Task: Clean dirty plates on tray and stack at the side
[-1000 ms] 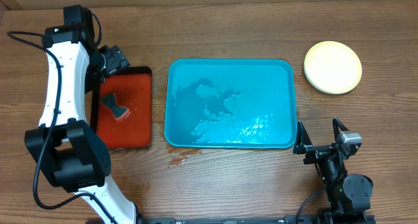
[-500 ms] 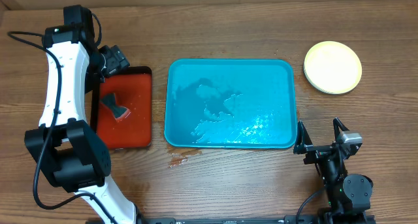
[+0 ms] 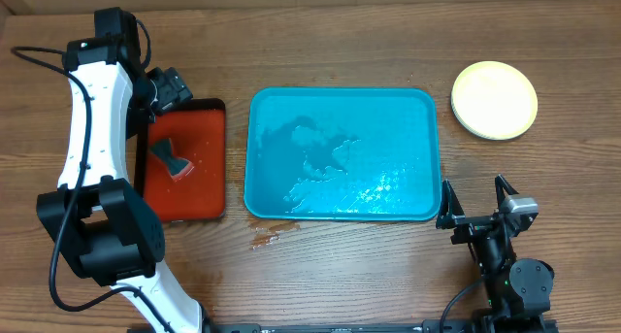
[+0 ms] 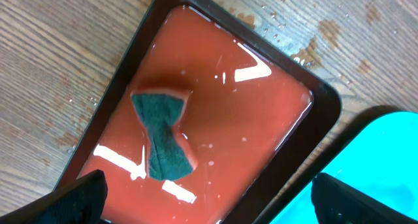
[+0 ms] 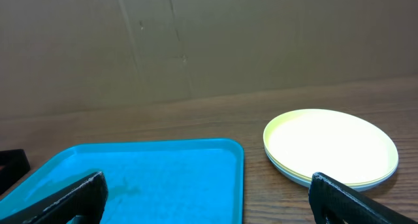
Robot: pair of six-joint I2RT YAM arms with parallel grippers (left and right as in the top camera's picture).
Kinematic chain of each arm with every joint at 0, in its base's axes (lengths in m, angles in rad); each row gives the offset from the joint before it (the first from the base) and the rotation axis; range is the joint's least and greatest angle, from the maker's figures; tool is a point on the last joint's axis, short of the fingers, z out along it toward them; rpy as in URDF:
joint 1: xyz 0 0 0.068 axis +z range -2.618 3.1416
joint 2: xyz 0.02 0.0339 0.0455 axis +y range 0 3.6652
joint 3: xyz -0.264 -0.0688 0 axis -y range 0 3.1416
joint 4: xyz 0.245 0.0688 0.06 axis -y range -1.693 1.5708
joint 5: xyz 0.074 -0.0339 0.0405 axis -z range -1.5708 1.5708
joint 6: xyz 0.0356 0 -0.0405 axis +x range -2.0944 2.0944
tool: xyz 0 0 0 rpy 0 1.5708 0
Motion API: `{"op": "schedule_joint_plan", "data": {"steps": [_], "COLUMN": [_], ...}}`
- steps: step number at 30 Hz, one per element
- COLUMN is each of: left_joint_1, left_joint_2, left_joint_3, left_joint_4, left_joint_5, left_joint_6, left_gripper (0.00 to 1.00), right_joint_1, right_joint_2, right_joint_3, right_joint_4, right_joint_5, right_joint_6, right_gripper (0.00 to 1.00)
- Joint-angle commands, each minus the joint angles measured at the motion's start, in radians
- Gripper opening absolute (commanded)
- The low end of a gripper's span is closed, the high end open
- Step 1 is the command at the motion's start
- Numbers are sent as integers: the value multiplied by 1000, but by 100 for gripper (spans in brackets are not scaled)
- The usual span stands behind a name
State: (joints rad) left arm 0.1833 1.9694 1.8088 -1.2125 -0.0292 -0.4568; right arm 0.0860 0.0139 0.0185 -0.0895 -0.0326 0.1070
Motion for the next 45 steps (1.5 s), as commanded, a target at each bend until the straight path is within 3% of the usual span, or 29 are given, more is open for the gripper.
{"op": "schedule_joint_plan", "data": {"steps": [1,7,10,21,25,31,37,45], "left_joint_1": [-3,-32,-85,-183,-183,-183,-183,-183], "left_joint_2": [-7,-73,-177,-684,-926,-1336,-1626,-1811], "left_joint_3": [4,-13,-119,-840,-1113,-1476,-1683,-1805], "left_joint_4": [-25,4,139,626,819,1114,1221,1252], "left_joint_5": [0,0,0,22,80,82,82,80], "left_joint_6": [8,63,150,338,414,428,427,428], "left_gripper": [100,100,100,100,100,100,100,100], "right_joint_1": [5,5,5,5,5,5,5,5], "right_joint_2": [-11,-11,-11,-11,-11,-11,-11,-11], "right_joint_3": [-10,-10,-10,-10,-10,-10,-10,-10], "right_joint_4": [6,6,6,6,6,6,6,6], "right_joint_5": [13,13,13,13,13,13,13,13], "right_joint_6": [-3,-3,-3,-3,-3,-3,-3,-3], "right_gripper": [100,100,100,100,100,100,100,100]}}
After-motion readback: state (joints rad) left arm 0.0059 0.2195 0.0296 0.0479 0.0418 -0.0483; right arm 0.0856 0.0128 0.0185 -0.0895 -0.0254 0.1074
